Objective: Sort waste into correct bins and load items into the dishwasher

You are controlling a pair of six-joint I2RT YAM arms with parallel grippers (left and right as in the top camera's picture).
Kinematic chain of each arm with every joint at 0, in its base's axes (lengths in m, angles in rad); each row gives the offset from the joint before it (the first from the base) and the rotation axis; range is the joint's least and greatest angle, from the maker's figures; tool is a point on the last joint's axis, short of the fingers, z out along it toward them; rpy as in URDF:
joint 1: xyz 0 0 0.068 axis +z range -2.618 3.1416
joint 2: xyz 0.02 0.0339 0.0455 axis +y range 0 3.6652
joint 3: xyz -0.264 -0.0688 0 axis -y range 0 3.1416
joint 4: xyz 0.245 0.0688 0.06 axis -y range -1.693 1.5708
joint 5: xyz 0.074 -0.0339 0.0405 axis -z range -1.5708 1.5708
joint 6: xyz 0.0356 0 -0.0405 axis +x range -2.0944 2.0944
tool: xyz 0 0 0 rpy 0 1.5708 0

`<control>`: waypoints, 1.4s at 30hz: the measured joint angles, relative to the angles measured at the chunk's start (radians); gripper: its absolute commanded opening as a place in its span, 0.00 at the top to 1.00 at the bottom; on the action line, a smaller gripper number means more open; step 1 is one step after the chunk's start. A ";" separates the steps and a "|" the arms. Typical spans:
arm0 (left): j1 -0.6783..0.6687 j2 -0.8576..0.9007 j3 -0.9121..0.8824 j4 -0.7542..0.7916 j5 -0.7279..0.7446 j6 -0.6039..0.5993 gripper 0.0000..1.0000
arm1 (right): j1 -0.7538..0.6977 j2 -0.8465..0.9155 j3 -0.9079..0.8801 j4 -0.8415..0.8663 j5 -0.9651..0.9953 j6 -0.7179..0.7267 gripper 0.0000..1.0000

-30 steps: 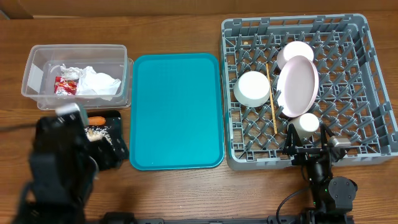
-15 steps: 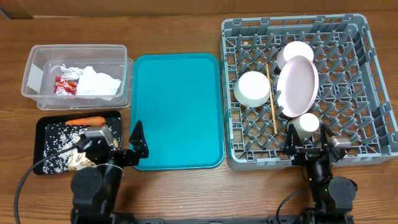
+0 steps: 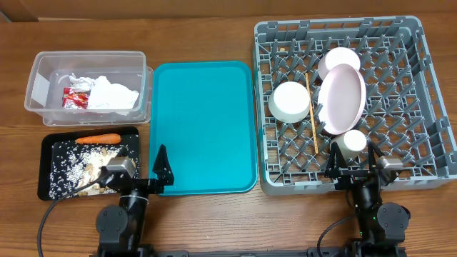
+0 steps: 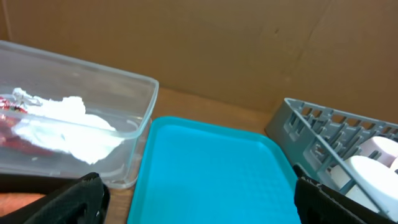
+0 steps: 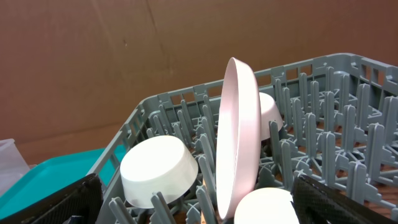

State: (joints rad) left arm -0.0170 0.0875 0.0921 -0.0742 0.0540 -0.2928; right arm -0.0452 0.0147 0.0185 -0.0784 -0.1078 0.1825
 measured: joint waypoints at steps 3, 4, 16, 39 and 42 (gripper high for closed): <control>0.000 -0.046 -0.041 0.000 0.003 0.000 0.00 | 0.000 0.000 0.000 0.000 0.000 0.000 0.00; 0.000 -0.058 -0.053 0.001 0.003 0.000 0.00 | 0.000 0.000 0.000 0.000 0.000 0.000 0.00; 0.011 -0.071 -0.080 -0.002 0.002 0.132 0.00 | 0.000 0.000 0.000 0.000 0.000 0.000 0.00; 0.011 -0.071 -0.080 -0.002 0.002 0.189 0.00 | 0.000 0.000 0.000 0.000 0.000 0.000 0.00; 0.011 -0.071 -0.080 -0.002 0.002 0.189 0.00 | 0.000 0.000 0.000 0.000 0.000 0.000 0.00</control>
